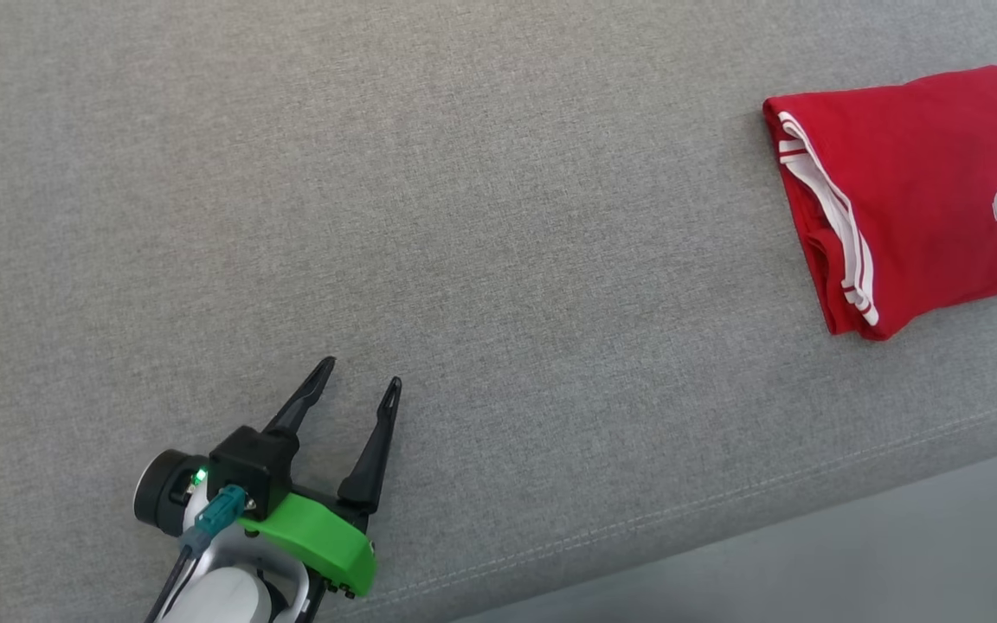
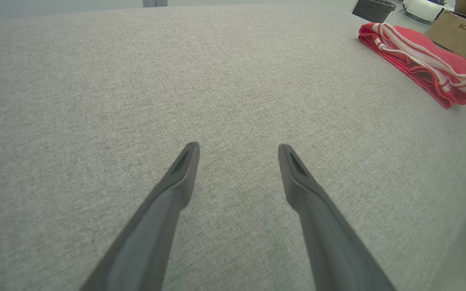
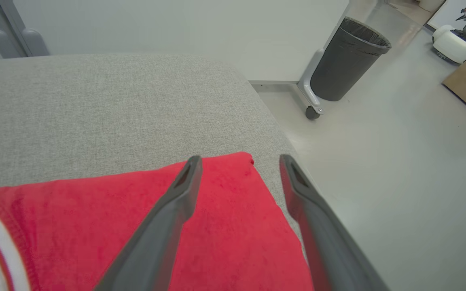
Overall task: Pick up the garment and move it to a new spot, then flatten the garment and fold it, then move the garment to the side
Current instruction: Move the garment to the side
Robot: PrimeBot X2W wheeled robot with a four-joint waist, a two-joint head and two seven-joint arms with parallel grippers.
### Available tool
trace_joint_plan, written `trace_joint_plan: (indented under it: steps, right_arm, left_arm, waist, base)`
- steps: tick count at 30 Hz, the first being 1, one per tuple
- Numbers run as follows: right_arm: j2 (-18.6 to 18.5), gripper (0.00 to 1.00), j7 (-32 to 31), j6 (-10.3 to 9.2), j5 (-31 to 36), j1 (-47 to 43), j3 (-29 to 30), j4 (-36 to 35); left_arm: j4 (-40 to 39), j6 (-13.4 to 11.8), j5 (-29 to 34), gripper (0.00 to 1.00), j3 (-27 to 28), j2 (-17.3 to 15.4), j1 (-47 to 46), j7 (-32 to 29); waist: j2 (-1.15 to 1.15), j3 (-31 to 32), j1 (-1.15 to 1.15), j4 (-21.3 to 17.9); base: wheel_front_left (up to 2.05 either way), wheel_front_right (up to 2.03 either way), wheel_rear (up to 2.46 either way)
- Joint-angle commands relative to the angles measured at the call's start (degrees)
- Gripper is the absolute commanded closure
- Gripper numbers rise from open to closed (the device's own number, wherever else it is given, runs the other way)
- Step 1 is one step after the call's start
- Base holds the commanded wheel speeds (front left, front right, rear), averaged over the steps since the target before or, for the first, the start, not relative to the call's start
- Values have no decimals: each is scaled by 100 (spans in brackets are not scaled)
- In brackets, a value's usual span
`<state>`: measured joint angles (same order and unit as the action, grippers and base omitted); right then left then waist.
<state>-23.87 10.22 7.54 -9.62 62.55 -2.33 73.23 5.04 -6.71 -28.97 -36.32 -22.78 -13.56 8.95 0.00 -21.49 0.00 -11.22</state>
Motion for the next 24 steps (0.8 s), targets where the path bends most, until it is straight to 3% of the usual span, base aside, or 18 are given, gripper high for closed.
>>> trace_joint_plan:
  steps: [1, 12, 24]
  right_arm:
    - [21, 0, 74, -10, 104, 33, -12, 25]
    - [185, 0, 423, -10, 197, -292, -161, -162]
    - [530, 0, 499, -10, -185, -1383, -620, -1385]
  left_arm:
    - [25, -34, -1, 0, 29, 26, -101, 73]
    - [337, -136, -157, 0, 135, 279, -73, 340]
    - [631, -450, -489, 0, 633, 390, 352, 544]
  waist:
    - [0, 78, 0, 88]
    - [0, 673, 0, 472]
    - [0, 1778, 0, 837]
  base:
    - [0, 0, 0]
    - [0, 0, 0]
    - [0, 0, 0]
